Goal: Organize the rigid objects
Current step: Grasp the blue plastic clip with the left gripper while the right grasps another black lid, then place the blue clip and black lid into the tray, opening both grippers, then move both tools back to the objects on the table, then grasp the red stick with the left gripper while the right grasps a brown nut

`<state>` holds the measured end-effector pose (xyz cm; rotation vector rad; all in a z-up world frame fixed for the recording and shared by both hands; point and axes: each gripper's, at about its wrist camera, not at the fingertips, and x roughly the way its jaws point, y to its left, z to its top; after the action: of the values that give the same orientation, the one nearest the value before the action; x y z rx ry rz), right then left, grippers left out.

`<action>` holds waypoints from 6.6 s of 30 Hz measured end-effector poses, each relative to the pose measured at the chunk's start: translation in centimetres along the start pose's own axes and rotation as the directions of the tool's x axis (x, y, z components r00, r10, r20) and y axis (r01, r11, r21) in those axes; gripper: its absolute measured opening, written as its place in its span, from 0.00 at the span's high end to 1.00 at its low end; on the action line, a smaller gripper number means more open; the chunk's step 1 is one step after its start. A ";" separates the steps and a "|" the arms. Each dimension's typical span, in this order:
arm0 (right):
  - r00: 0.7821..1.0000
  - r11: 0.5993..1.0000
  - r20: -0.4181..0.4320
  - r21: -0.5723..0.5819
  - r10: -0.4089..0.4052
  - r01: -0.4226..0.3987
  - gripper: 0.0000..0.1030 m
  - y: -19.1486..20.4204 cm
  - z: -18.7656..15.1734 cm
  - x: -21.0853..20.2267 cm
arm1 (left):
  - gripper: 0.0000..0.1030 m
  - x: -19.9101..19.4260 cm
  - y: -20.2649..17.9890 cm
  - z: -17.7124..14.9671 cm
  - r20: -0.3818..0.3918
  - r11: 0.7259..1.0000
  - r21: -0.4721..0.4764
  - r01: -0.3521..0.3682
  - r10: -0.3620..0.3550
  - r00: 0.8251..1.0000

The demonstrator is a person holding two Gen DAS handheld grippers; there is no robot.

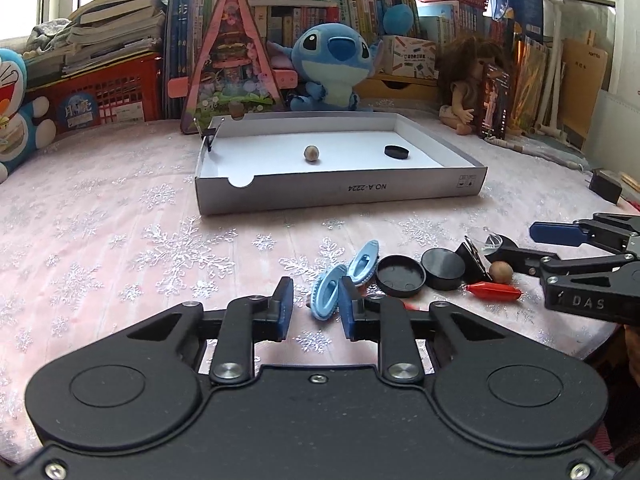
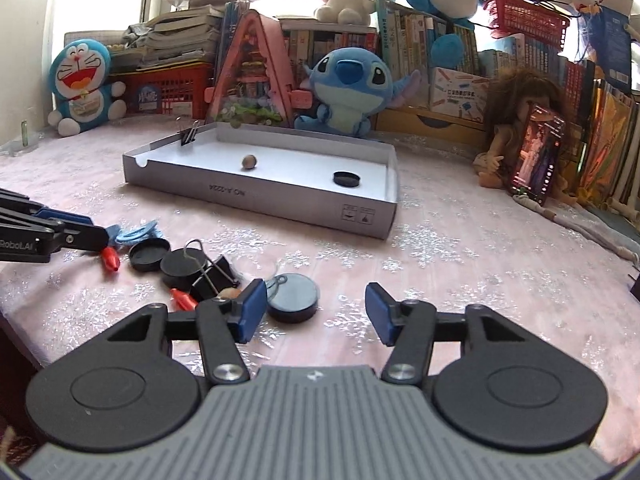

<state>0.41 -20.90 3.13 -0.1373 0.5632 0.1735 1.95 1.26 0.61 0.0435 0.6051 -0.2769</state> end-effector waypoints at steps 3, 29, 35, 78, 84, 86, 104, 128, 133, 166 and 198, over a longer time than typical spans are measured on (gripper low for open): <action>1.000 1.000 -0.009 -0.003 0.011 -0.011 0.42 0.3 0.0 0.5 | 0.77 0.5 -0.2 0.0 -0.010 1.000 -0.004 0.006 -0.006 1.000; 0.999 0.997 0.036 0.076 -0.021 0.018 0.65 -1.6 4.7 1.7 | 0.85 2.0 0.8 6.3 0.043 0.998 -0.058 -0.007 0.009 0.999; 1.000 0.993 0.005 0.118 0.023 -0.024 0.65 -2.3 7.3 4.5 | 0.85 4.4 1.6 9.4 0.030 0.996 -0.087 -0.005 0.008 1.000; 0.974 0.964 -0.220 0.265 0.062 -0.001 0.65 -3.4 13.6 19.6 | 0.85 18.9 3.3 13.8 -0.114 0.982 -0.138 -0.127 0.112 0.987; 0.974 0.961 -0.215 0.275 0.070 -0.009 0.61 -3.5 13.6 19.6 | 0.85 18.9 3.3 13.8 -0.117 0.984 -0.134 -0.121 0.106 0.987; 0.974 0.959 -0.211 0.283 0.082 -0.019 0.61 -3.5 13.6 19.5 | 0.83 18.9 3.3 13.8 -0.120 0.984 -0.132 -0.122 0.107 0.987; 0.990 0.961 -0.102 0.268 0.095 -0.065 0.31 -3.9 13.9 14.8 | 0.42 13.7 2.8 13.7 -0.049 0.992 -0.097 -0.080 0.075 0.996; 0.993 0.982 0.055 0.152 0.101 -0.109 0.11 -3.3 8.8 3.9 | 0.24 3.4 0.5 7.6 0.007 0.998 -0.023 0.057 -0.057 0.998; 0.993 0.985 0.062 0.131 0.101 -0.109 0.11 -2.5 7.0 2.4 | 0.24 2.1 0.1 5.9 0.001 0.998 -0.006 0.065 -0.065 0.998; 0.996 0.999 0.091 0.033 0.002 -0.005 0.09 0.7 -0.6 -0.8 | 0.36 -0.8 -2.3 -0.8 -0.001 0.998 0.014 0.062 -0.062 0.998; 0.995 0.995 0.020 0.023 0.100 -0.101 0.79 2.6 -0.9 -1.0 | 0.91 -0.7 -1.6 -1.2 -0.024 0.999 -0.036 0.020 -0.021 0.999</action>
<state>-1.42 -18.65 2.68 -0.0836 0.5532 0.2653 0.29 0.03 0.10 0.0062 0.6348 -0.2858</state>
